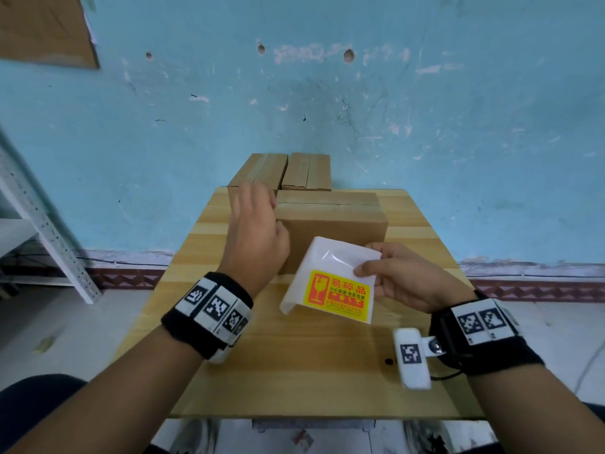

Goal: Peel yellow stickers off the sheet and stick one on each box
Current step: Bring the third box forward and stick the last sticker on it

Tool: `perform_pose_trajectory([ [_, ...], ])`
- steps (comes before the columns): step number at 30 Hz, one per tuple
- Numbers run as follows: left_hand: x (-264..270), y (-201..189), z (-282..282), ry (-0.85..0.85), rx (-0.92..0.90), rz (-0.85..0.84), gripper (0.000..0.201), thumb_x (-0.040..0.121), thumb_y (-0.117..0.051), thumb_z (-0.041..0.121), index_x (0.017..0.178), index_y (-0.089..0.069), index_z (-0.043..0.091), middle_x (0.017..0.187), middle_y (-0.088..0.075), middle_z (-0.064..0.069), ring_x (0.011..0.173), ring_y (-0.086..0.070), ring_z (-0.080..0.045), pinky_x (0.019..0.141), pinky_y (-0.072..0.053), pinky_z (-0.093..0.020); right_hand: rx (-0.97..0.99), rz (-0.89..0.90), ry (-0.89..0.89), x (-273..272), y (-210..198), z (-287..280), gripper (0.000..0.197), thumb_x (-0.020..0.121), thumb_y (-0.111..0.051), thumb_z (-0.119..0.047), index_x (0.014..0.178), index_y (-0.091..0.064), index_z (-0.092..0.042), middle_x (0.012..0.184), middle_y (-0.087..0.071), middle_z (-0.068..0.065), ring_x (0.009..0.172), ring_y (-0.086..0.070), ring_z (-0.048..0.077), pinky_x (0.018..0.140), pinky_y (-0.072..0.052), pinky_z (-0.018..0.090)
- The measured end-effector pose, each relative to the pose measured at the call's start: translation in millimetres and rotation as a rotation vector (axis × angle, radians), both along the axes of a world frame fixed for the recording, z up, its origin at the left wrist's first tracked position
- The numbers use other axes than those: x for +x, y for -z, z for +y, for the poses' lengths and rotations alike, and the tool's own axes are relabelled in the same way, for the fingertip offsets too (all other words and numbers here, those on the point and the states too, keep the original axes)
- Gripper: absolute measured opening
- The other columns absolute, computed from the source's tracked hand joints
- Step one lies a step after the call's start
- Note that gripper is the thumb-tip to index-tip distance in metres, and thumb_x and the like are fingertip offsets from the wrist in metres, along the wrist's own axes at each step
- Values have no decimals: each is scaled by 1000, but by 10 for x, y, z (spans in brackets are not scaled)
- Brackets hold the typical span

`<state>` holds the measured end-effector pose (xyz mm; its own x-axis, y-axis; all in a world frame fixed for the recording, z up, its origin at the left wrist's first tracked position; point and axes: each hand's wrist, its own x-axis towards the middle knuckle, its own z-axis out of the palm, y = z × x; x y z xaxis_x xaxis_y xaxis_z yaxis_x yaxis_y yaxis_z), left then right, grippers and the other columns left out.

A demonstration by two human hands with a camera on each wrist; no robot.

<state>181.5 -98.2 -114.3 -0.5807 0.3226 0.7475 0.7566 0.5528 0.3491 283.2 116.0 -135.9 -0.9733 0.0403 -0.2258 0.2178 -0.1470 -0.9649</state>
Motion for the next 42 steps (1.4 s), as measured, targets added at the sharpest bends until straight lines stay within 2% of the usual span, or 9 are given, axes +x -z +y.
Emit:
perform_pose_trajectory([
  [5,223,-6,14,505,-255,-665,29,87,-71,38,97,-51,20,89,-55,6,78,-52,-6,61,-43,-15,-101,-12,118,-110,-70,-130,30,90,-56,9,120,-60,14,105,-74,24,79,-76,25,75,-64,36],
  [11,187,159,-80,555,-140,-857,36,79,-78,41,104,-55,28,116,-54,3,110,-57,-10,97,-51,-28,-238,-27,86,-143,-157,-267,37,93,-50,3,128,-57,12,127,-64,31,111,-65,36,92,-58,40],
  [14,178,114,-151,581,-43,-907,40,76,-81,36,105,-57,23,114,-60,0,110,-60,-7,100,-51,-27,-219,-26,-4,-166,-151,-330,41,90,-59,-6,127,-58,12,122,-64,32,108,-62,39,99,-53,46],
  [18,127,118,-219,660,139,-1037,49,72,-79,27,113,-59,10,114,-72,-1,111,-68,-7,96,-53,-24,-54,35,-21,-229,-119,-443,20,96,-60,-17,92,-73,-3,72,-67,11,59,-60,15,56,-49,24],
  [23,53,101,-265,680,236,-1005,35,79,-78,5,111,-63,3,112,-74,-8,108,-71,-16,94,-56,-30,-26,184,-41,-215,-108,-549,20,94,-60,-17,88,-74,-3,79,-72,18,69,-72,24,61,-57,26],
  [28,112,55,-241,680,274,-939,20,80,-79,7,97,-71,7,107,-76,-7,102,-73,-16,92,-58,-32,119,271,34,-156,-187,-574,27,97,-57,-18,80,-77,-13,79,-74,15,74,-70,26,66,-52,29],
  [34,122,48,-261,682,259,-900,23,80,-78,2,102,-70,0,88,-77,-6,85,-74,-11,74,-55,-19,217,326,44,-104,-194,-583,35,95,-56,-24,91,-73,6,85,-77,20,83,-74,26,75,-49,36],
  [38,107,64,-275,687,241,-898,25,82,-75,-2,105,-67,3,98,-77,-15,95,-75,-24,79,-56,-23,281,320,12,-83,-227,-592,35,101,-45,-14,95,-75,5,92,-78,20,92,-75,33,82,-50,43],
  [42,134,66,-297,708,182,-976,26,82,-77,5,107,-68,6,99,-78,-10,96,-75,-22,85,-58,-29,470,284,-37,-60,-224,-577,28,101,-51,-12,96,-76,-1,88,-80,12,87,-76,19,85,-55,44],
])
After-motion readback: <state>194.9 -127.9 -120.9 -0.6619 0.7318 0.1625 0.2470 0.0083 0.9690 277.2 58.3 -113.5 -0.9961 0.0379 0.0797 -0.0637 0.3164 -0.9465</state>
